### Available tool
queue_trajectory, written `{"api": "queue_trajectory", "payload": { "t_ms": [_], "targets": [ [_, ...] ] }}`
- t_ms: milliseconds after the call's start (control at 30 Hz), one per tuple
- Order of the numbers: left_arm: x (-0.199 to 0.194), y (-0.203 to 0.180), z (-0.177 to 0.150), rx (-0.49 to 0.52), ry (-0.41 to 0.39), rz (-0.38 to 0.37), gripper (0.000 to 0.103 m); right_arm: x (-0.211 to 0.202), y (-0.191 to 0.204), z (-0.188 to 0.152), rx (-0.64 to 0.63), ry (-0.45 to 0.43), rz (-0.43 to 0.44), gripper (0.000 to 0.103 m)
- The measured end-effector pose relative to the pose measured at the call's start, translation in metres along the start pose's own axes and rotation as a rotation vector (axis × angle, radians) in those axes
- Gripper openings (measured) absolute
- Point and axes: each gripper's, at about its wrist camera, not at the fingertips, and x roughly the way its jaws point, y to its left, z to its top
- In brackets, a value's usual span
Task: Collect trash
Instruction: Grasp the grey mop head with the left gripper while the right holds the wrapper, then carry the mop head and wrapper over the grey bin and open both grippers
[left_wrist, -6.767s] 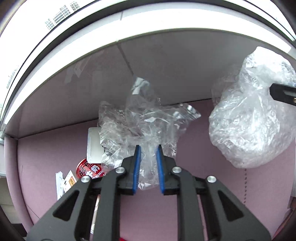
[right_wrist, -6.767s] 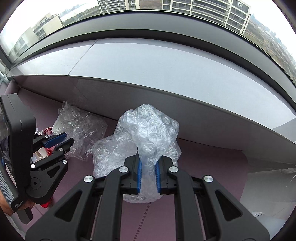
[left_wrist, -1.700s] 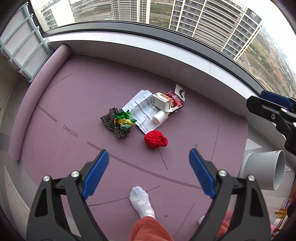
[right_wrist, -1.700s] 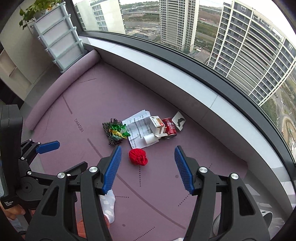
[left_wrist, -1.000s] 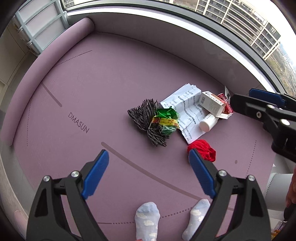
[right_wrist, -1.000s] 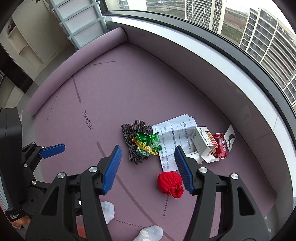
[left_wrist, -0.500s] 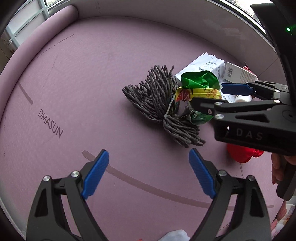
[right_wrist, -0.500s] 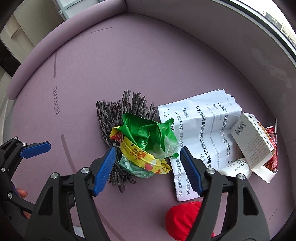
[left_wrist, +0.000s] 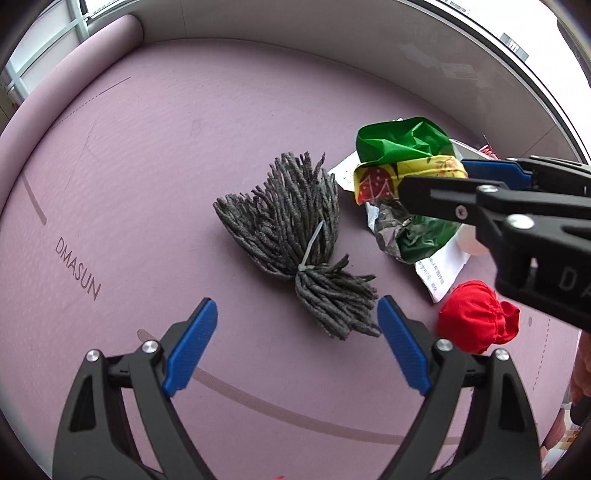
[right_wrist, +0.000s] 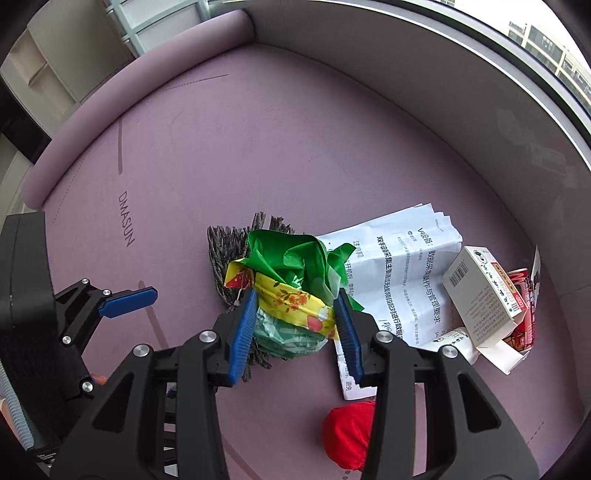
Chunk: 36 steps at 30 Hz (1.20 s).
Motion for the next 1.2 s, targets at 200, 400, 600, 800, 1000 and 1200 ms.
{"api": "queue_trajectory", "payload": {
  "t_ms": [200,400,600,800,1000,1200],
  "targets": [
    [0.028,-0.014,0.005,0.002,0.008,0.007,0.088,0.001,-0.019,0.001,-0.003,-0.013,-0.034,0.04],
    [0.069,-0.021,-0.001,-0.006,0.081,0.007,0.053,0.003,-0.037,-0.004,0.006,-0.02,-0.054,0.04],
    [0.049,-0.019,0.0,0.037,0.089,0.031,0.019,-0.009,-0.035,-0.003,0.028,-0.014,-0.054,0.04],
    [-0.006,-0.005,0.016,0.032,0.041,0.061,0.017,-0.037,-0.023,0.007,0.038,-0.013,-0.044,0.04],
    [-0.077,-0.005,0.032,0.059,0.002,0.094,0.017,-0.083,-0.012,0.022,0.061,-0.019,-0.033,0.04],
    [-0.164,-0.011,0.057,0.088,-0.021,0.105,0.017,-0.147,-0.006,0.038,0.119,-0.033,-0.031,0.04]
  ]
}}
